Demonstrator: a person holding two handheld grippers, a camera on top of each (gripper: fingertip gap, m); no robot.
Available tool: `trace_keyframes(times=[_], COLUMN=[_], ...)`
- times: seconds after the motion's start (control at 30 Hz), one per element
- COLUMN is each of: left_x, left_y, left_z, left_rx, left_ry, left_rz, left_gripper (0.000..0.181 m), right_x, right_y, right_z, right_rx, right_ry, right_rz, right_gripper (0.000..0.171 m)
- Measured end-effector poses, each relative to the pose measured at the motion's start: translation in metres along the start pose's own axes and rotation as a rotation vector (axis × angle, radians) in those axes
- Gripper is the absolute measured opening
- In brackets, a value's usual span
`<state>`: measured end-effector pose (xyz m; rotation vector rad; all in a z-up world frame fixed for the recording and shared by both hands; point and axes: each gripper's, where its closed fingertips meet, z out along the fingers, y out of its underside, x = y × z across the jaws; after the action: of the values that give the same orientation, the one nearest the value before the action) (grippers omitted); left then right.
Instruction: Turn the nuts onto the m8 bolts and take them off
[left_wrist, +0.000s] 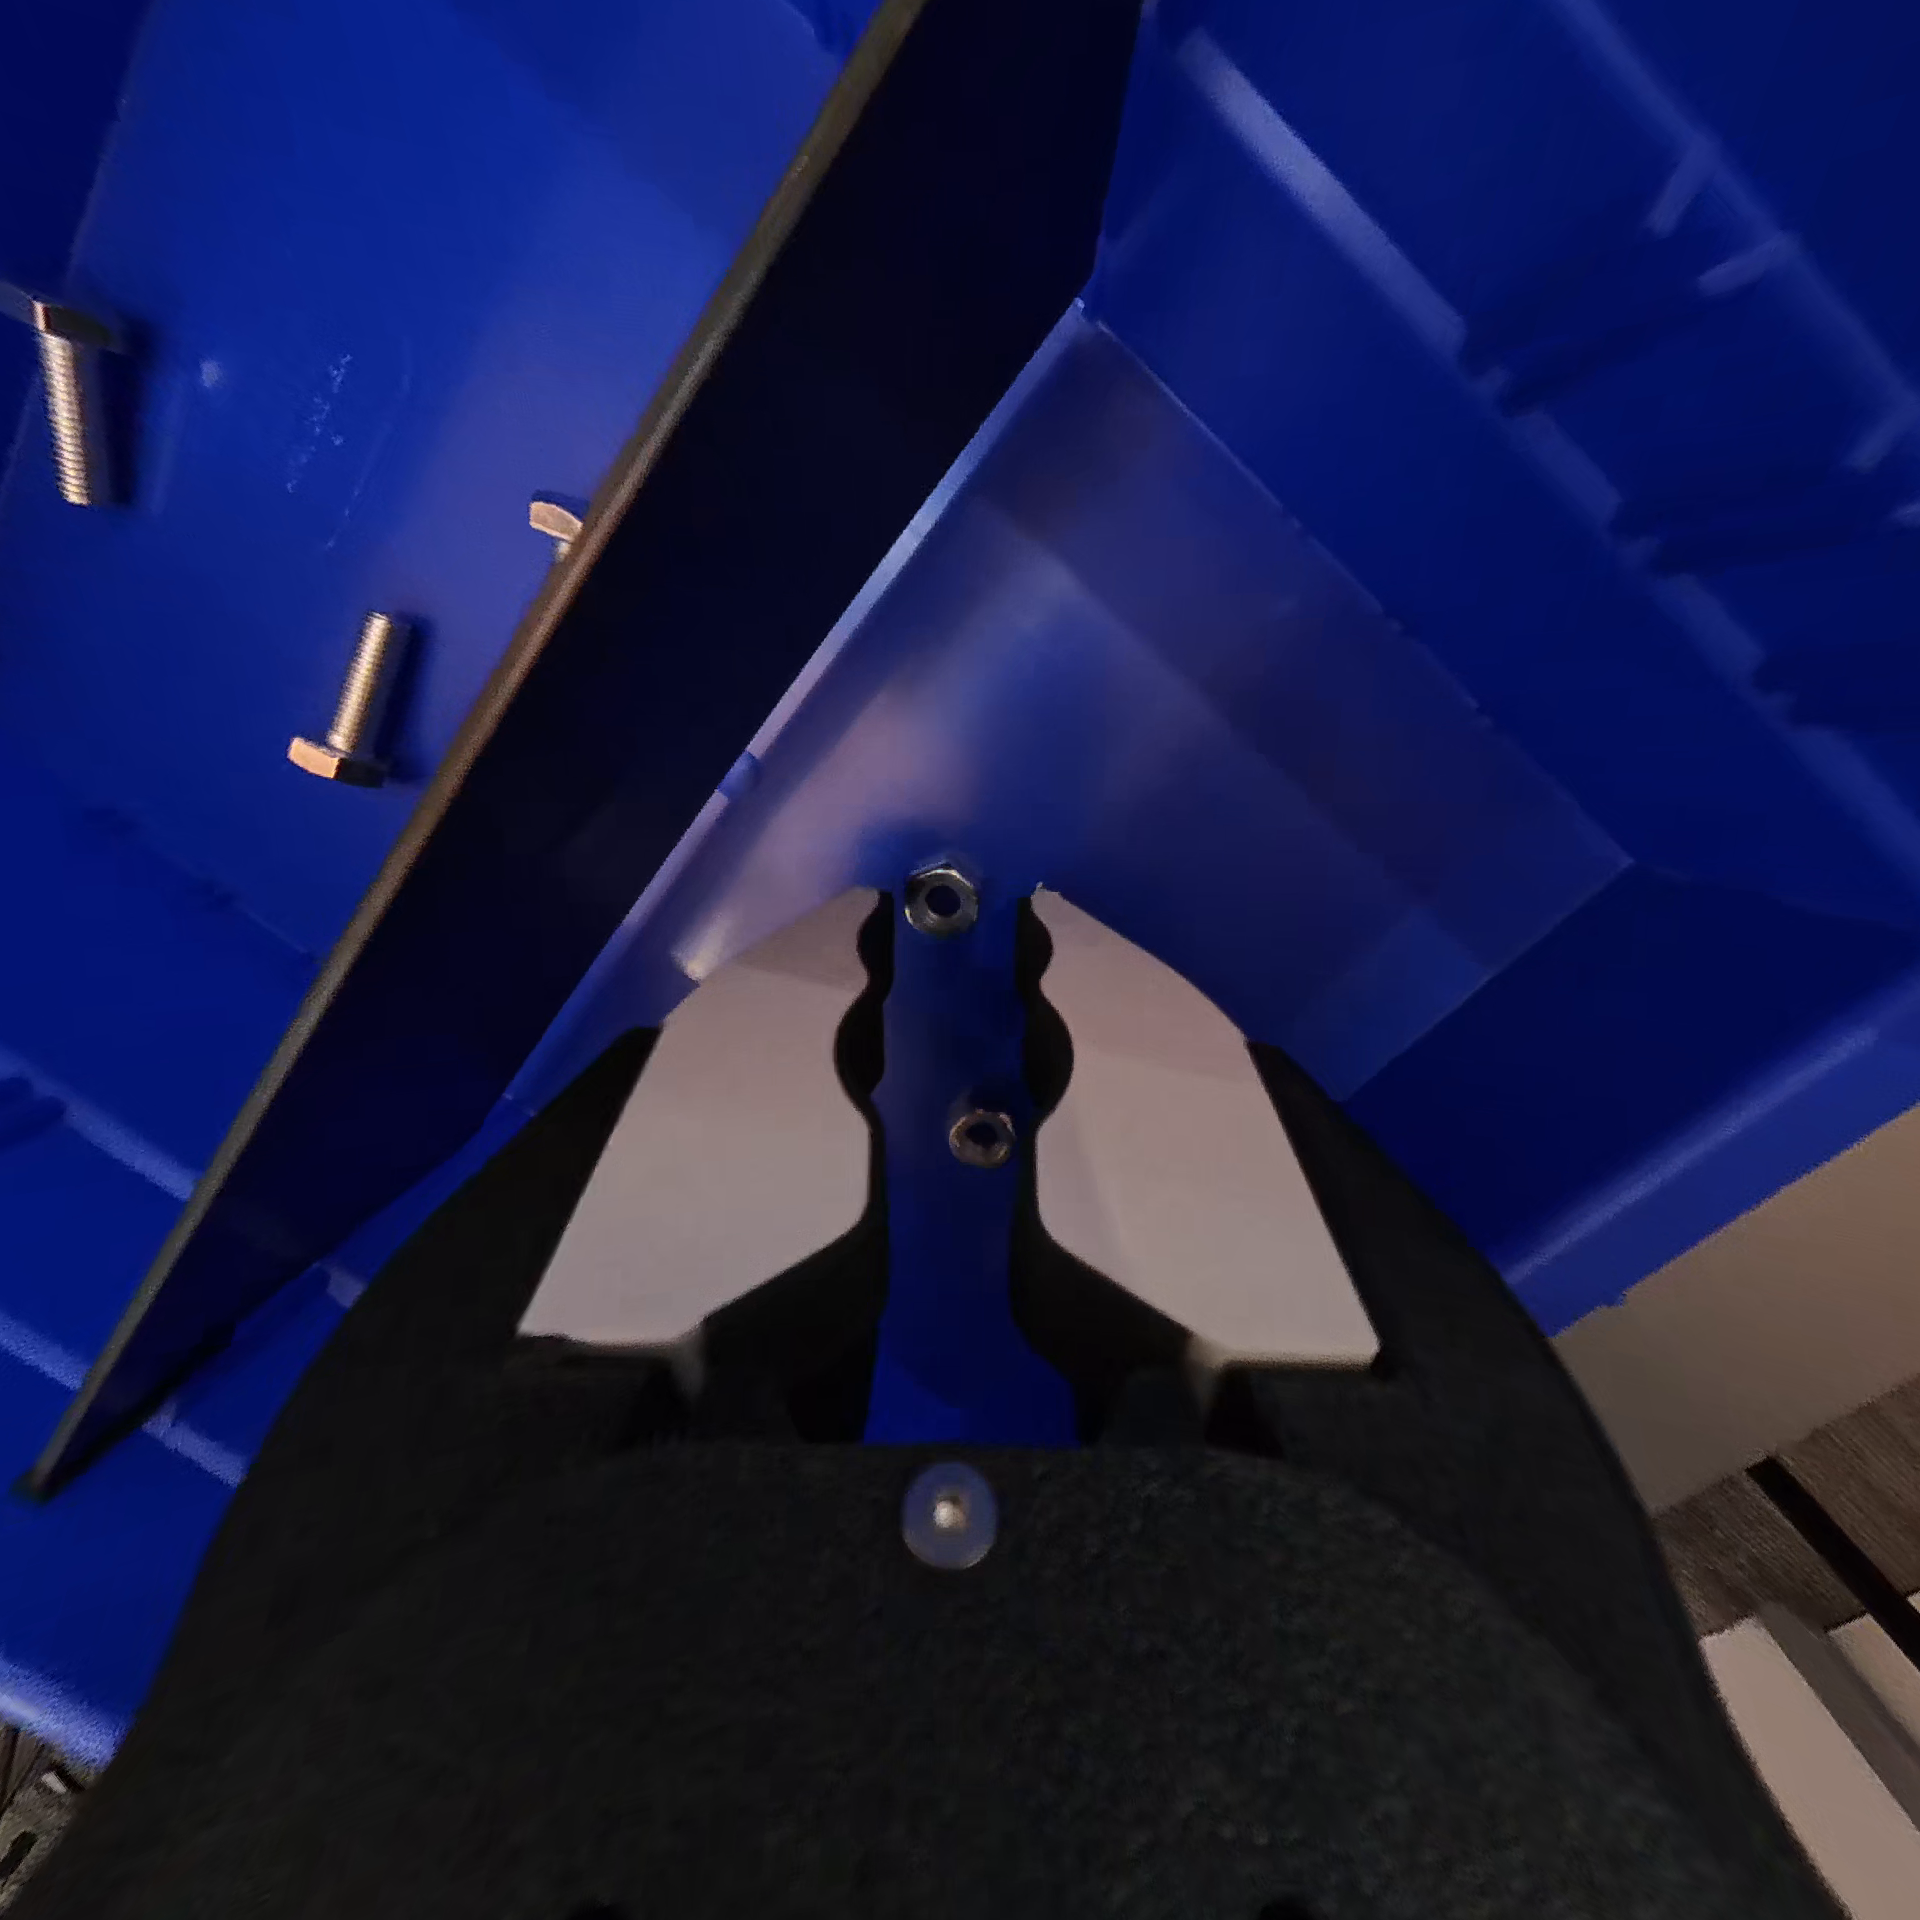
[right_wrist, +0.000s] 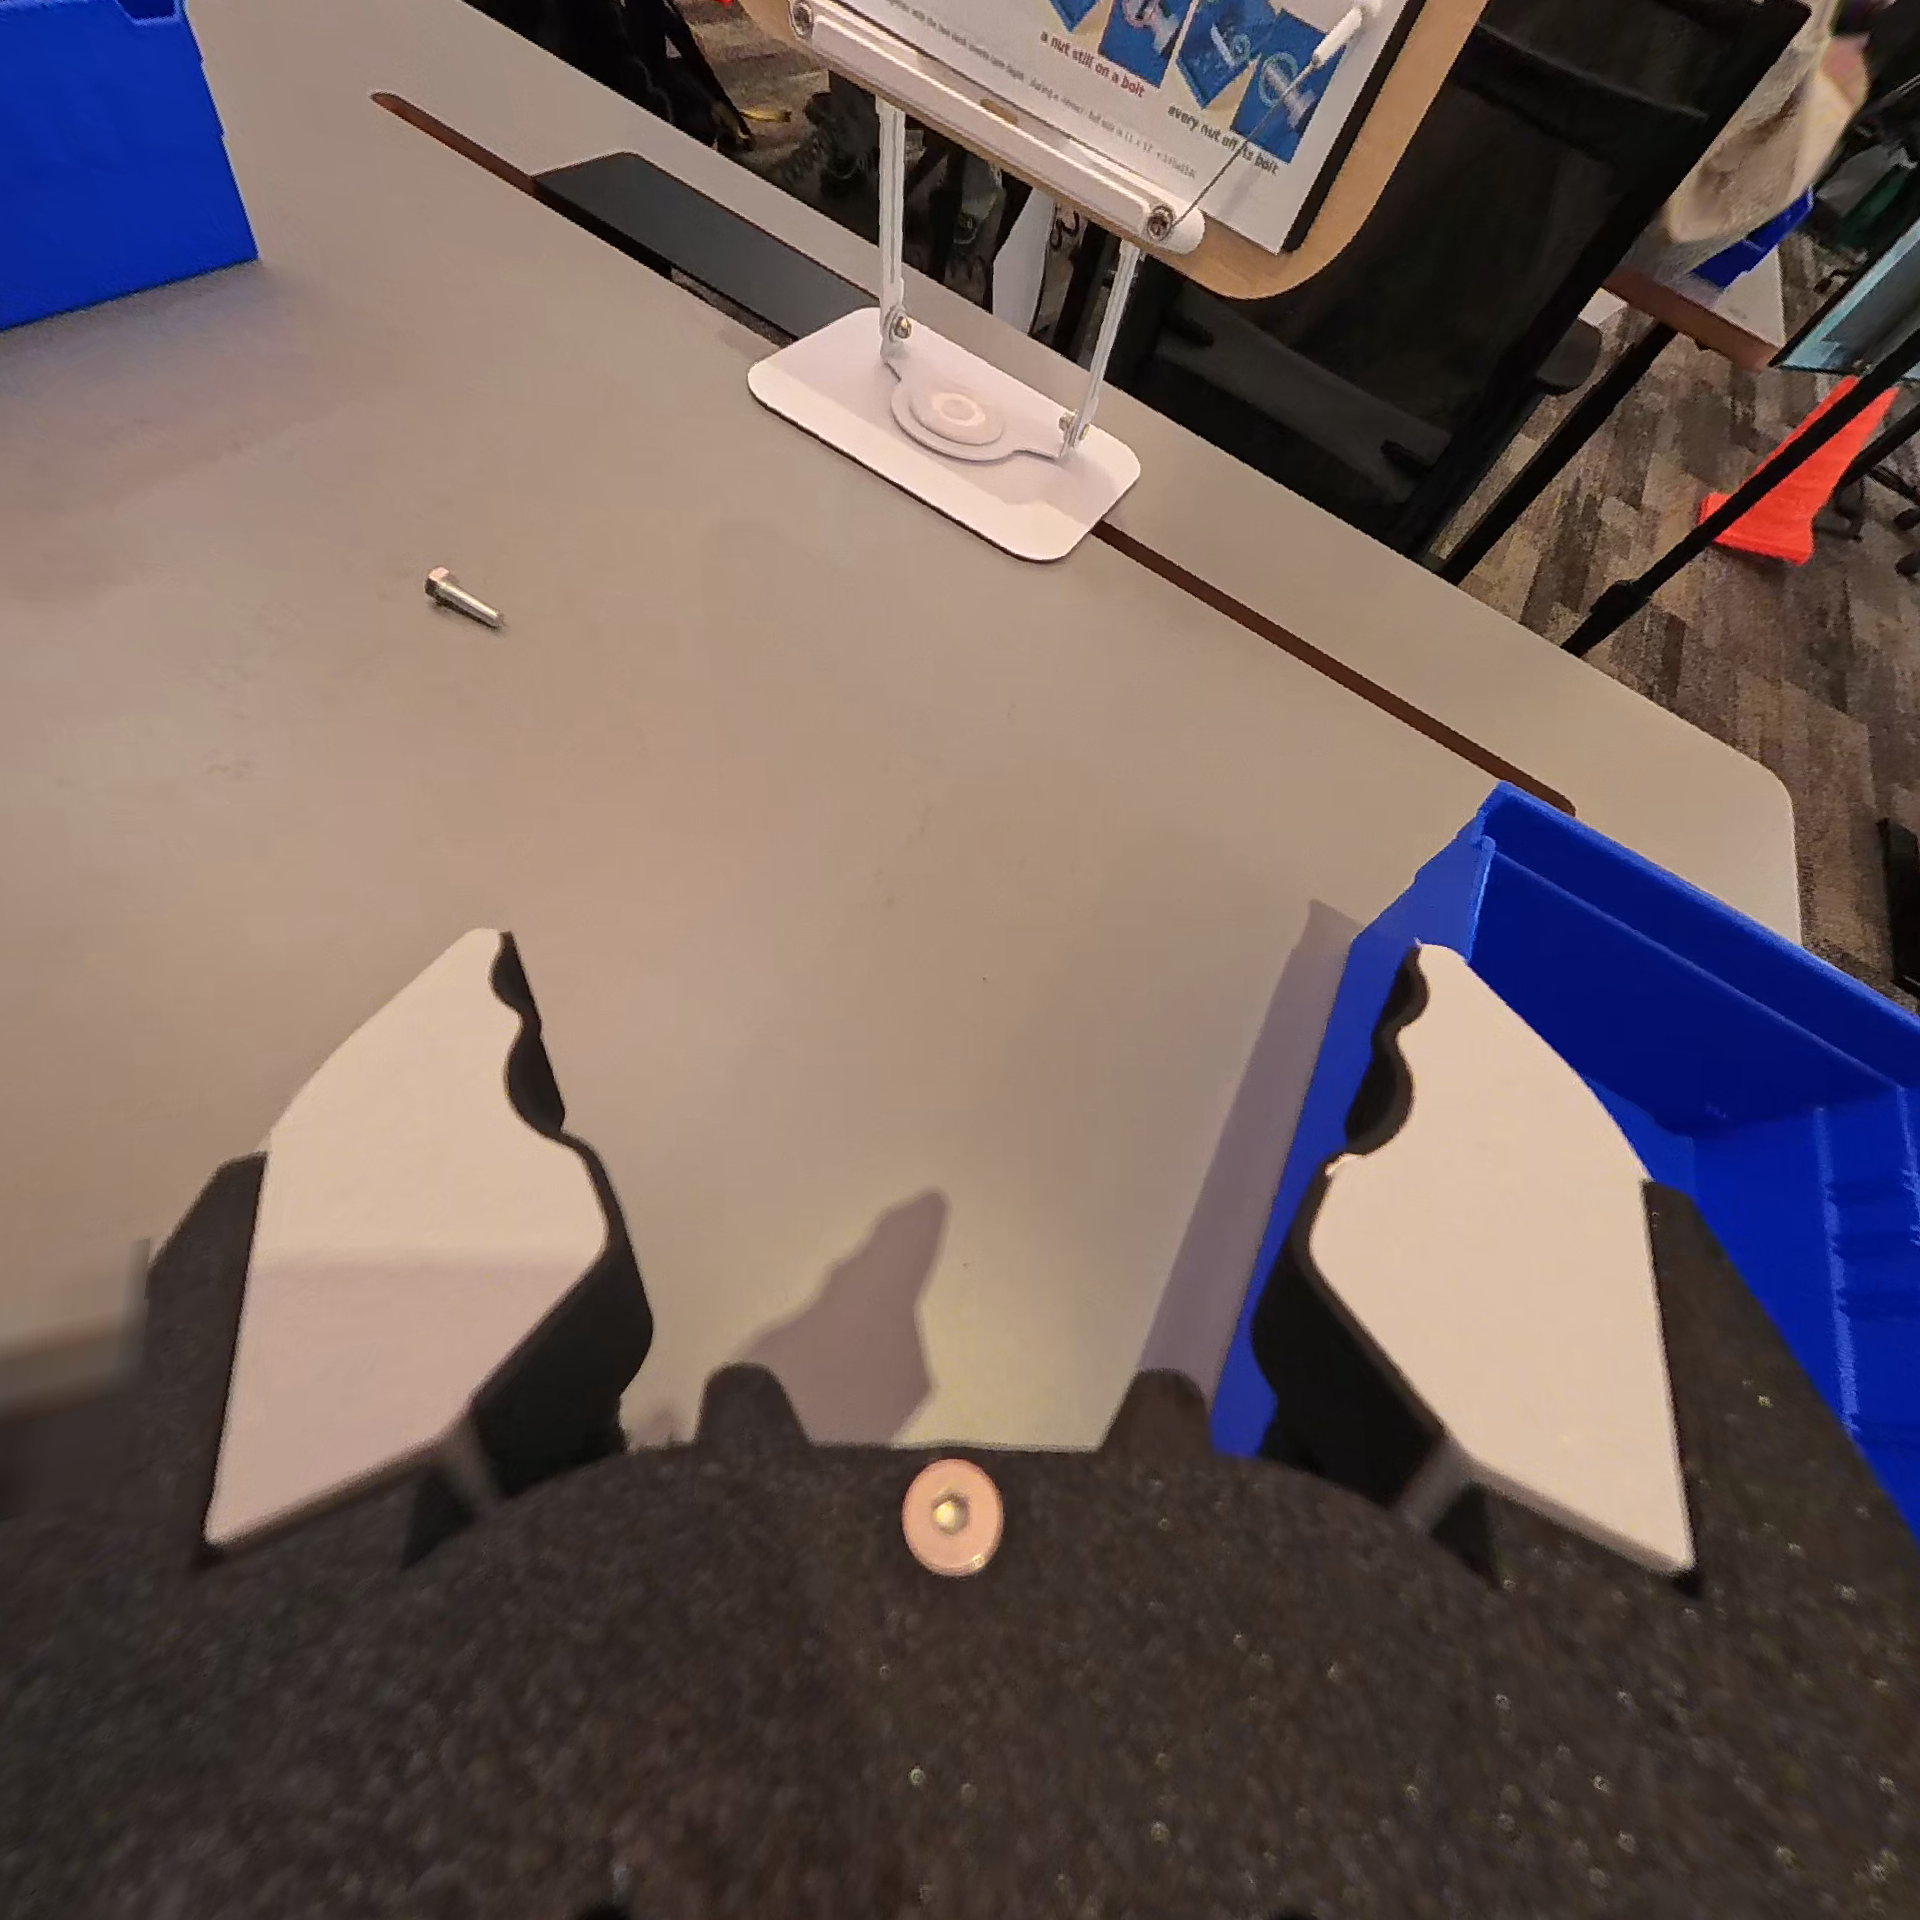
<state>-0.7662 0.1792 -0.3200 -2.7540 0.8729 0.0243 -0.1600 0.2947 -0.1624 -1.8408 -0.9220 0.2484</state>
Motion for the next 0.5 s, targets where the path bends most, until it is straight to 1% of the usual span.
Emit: trace_keyframes(times=[0.1,0.17,0.5], left_x=[-0.0002,0.0009,0.0028], left_y=[0.0022,0.0028,0.0028], left_z=[0.0028,0.0035,0.0014], left_rx=[-0.016,-0.024,-0.027], left_ry=[0.002,0.009,0.002], left_rz=[-0.005,-0.003,0.007], left_gripper=[0.02,0.014,0.014], right_x=[0.0006,0.001,0.0007], right_y=[0.0021,0.0024,0.0029], right_z=[-0.0004,-0.0009,-0.0048], right_rx=[-0.005,-0.004,-0.001], right_ry=[0.0,0.001,0.003], right_rz=[0.001,0.002,0.003], right_gripper=[0.146,0.146,0.146])
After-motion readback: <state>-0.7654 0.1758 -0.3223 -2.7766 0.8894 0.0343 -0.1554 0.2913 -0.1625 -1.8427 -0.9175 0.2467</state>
